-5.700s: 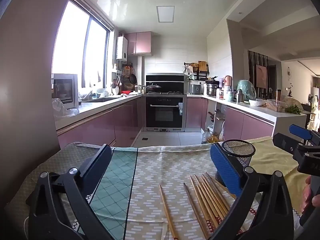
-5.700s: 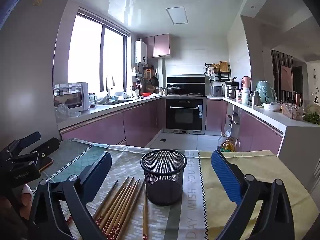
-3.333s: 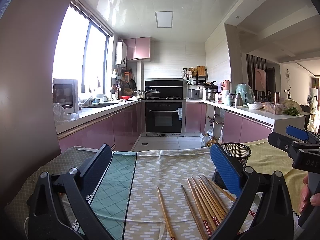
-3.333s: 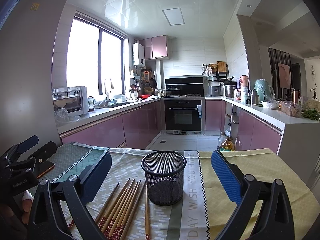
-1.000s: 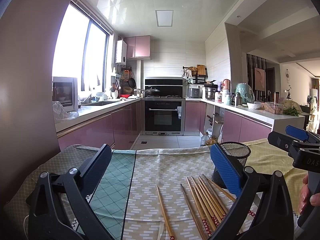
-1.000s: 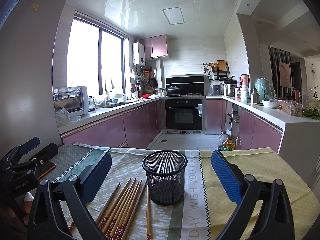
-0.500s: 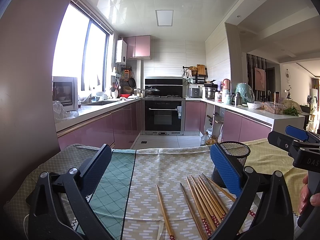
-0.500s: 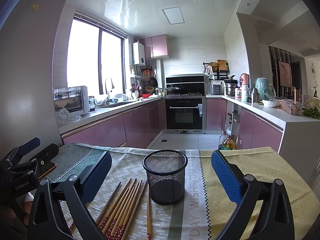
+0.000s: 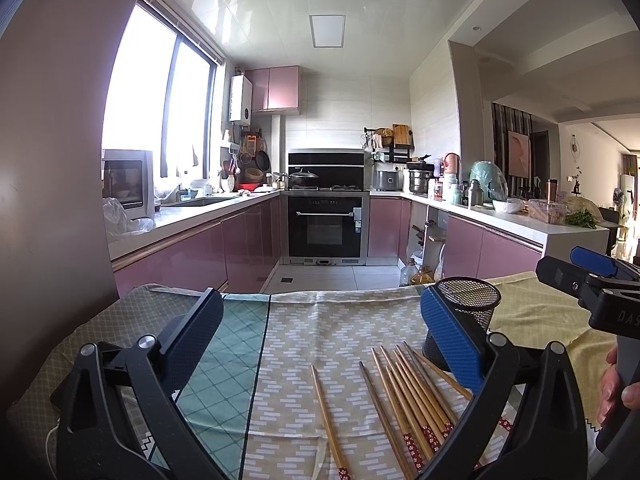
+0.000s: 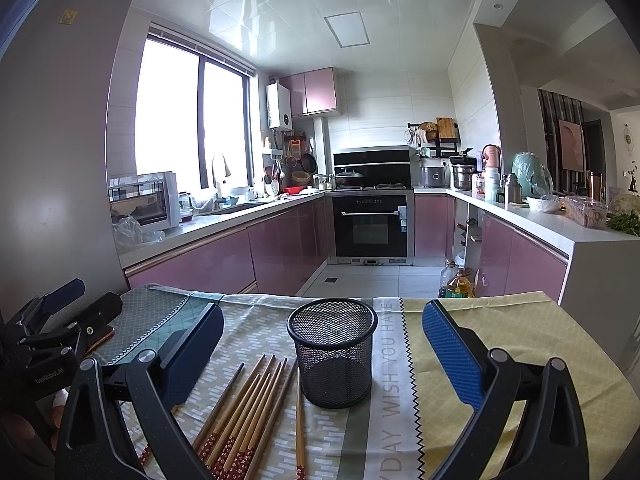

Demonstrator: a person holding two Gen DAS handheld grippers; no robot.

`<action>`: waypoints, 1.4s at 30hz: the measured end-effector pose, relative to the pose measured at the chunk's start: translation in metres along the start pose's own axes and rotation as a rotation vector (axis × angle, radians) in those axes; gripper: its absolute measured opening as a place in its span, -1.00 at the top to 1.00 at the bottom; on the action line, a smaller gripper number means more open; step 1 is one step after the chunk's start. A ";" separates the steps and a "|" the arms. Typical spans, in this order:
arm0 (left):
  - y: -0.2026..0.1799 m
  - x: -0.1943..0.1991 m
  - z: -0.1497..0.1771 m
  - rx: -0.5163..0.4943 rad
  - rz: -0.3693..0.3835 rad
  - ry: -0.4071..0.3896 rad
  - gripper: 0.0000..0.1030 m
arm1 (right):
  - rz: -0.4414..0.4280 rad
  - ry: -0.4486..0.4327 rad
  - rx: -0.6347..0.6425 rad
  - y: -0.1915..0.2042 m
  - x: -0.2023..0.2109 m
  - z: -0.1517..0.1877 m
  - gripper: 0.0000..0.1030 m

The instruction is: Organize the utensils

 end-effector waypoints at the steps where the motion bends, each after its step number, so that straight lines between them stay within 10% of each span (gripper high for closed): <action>1: 0.000 0.000 0.000 0.000 0.001 0.003 -0.89 | -0.001 0.001 -0.001 0.001 0.000 0.000 -0.87; 11: 0.004 -0.016 0.007 -0.024 0.003 0.107 -0.89 | -0.079 0.094 0.012 -0.004 -0.014 0.007 -0.87; 19: 0.017 -0.050 0.040 -0.096 -0.005 0.369 -0.85 | -0.175 0.383 0.073 0.008 -0.058 0.044 -0.60; 33: 0.019 -0.107 0.094 -0.135 0.013 0.712 -0.07 | -0.295 0.632 0.139 0.036 -0.112 0.079 0.24; 39: 0.022 -0.121 0.096 -0.088 0.032 0.751 0.21 | -0.317 0.640 0.128 0.034 -0.119 0.078 0.34; 42: 0.022 -0.126 0.093 -0.058 0.024 0.763 0.49 | -0.338 0.644 0.095 0.031 -0.122 0.077 0.72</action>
Point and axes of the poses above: each gripper's, at about its wrist camera, not at the fingertips, and x roughly against the way its jaws point, y to its left, z to its underside, the point moved 2 cm from there along -x, roughly the way its jaws point, and after that the axes turned 13 degrees about x, right-handed, at the moved point
